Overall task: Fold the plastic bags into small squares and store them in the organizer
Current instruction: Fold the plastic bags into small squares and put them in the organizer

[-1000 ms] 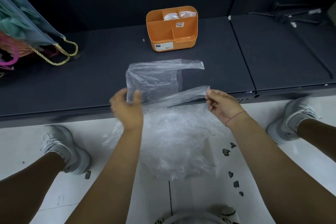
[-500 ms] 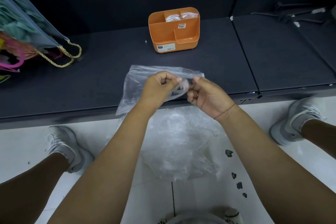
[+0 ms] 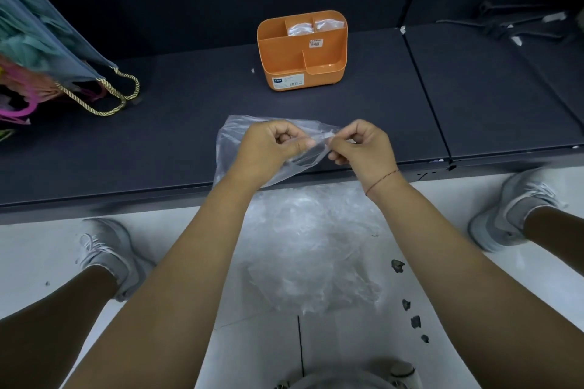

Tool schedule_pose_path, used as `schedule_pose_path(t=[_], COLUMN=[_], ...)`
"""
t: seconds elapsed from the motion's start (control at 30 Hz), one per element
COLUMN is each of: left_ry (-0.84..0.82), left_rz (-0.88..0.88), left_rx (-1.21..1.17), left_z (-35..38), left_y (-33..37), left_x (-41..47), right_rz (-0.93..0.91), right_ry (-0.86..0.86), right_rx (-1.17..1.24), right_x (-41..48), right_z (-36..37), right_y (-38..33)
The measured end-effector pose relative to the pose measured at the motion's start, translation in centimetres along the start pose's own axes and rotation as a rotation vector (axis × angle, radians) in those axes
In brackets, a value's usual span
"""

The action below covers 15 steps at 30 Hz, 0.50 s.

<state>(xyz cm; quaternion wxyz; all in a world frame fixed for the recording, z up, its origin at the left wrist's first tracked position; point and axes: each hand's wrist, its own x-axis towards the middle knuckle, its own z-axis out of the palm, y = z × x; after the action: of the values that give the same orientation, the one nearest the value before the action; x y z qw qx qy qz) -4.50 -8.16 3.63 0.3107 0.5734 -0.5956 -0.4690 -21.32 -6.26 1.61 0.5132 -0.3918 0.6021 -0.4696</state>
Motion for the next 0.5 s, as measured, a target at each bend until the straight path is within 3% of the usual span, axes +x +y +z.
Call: schedule_pose_path(t=[0.1, 0.2, 0.4, 0.5], left_ry=[0.039, 0.247, 0.447, 0.490], left_rz=[0.034, 0.127, 0.432, 0.499], left_rx=[0.234, 0.451, 0.635, 0.666], left_z=[0.5, 1.2, 2.4, 2.5], left_y=[-0.9, -1.1, -2.6, -3.1], left_x=[0.3, 0.3, -0.3, -0.5], right_rz=[0.037, 0.079, 0.236, 0.280], right_ry=[0.035, -0.023, 0.055, -0.016], right_rx=[0.141, 0.270, 0.267, 0.273], right_x=[-0.1, -0.4, -0.5, -0.5], right_z=[0.2, 0.4, 0.5, 0.3], right_y=[0.2, 0.2, -0.7, -1.1])
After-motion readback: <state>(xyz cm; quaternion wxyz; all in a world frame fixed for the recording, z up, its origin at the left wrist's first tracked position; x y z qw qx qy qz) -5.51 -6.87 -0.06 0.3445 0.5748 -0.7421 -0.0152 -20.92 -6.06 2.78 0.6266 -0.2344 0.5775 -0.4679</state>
